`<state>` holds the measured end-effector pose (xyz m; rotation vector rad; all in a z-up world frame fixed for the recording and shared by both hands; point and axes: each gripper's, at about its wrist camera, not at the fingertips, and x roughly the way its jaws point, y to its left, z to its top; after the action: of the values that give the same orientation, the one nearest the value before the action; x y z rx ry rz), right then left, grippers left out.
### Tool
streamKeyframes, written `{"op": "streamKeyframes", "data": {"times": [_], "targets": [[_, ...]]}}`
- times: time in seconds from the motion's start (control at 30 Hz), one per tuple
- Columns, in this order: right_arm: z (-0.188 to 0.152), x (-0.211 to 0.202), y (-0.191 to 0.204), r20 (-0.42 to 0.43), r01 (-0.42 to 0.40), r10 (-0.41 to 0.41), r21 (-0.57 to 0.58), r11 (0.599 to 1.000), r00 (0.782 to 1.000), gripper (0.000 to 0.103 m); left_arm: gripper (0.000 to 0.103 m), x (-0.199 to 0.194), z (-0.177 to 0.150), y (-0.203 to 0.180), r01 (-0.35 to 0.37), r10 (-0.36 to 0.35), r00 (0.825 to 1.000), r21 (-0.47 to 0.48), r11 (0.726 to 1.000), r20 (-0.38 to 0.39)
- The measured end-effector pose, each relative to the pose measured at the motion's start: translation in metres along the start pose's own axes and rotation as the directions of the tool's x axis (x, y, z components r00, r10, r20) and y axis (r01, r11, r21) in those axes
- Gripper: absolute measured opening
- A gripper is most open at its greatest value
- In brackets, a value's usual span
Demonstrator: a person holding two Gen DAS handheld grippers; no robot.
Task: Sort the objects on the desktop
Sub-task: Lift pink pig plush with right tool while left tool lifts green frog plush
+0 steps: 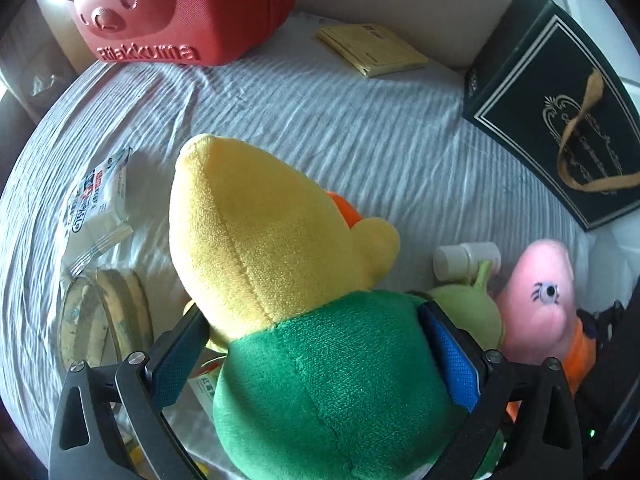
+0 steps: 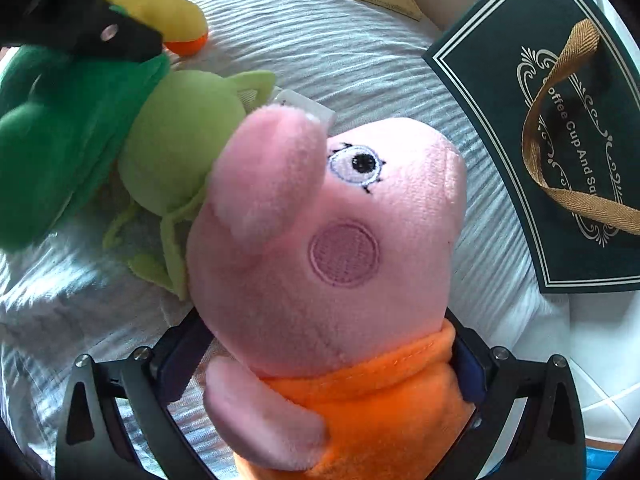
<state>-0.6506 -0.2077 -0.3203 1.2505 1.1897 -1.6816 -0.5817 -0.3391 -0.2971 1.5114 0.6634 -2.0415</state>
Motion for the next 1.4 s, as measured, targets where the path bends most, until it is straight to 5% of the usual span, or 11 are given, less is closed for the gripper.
{"op": "streamKeyframes", "data": {"times": [0.33, 0.53, 0.8, 1.07, 1.2, 1.4], "targets": [[0.002, -0.008, 0.001, -0.025, 0.016, -0.016, 0.001, 1.000, 1.000, 0.103, 0.103, -0.008, -0.014, 0.004, 0.065, -0.068, 0.994, 0.038, 0.997, 0.085], [-0.008, -0.025, 0.006, 0.019, 0.154, -0.158, 0.126, 0.980, 0.987, 0.083, 0.074, -0.032, -0.028, -0.010, 0.032, -0.059, 0.981, 0.146, 0.989, 0.183], [-0.042, -0.072, 0.008, 0.110, 0.244, -0.298, 0.348, 0.905, 0.948, 0.080, 0.066, -0.070, -0.071, -0.013, 0.085, -0.172, 0.945, 0.300, 0.950, 0.278], [-0.080, -0.132, 0.026, 0.256, 0.155, -0.310, 0.487, 0.860, 0.916, 0.079, 0.062, -0.099, -0.119, 0.000, 0.158, -0.277, 0.929, 0.414, 0.896, 0.246], [-0.100, -0.149, 0.042, 0.295, 0.122, -0.311, 0.518, 0.847, 0.903, 0.079, 0.062, -0.128, -0.143, 0.001, 0.141, -0.309, 0.906, 0.483, 0.864, 0.290], [-0.128, -0.171, 0.058, 0.328, 0.096, -0.322, 0.552, 0.828, 0.888, 0.079, 0.061, -0.154, -0.167, 0.007, 0.132, -0.321, 0.898, 0.512, 0.849, 0.301]]}}
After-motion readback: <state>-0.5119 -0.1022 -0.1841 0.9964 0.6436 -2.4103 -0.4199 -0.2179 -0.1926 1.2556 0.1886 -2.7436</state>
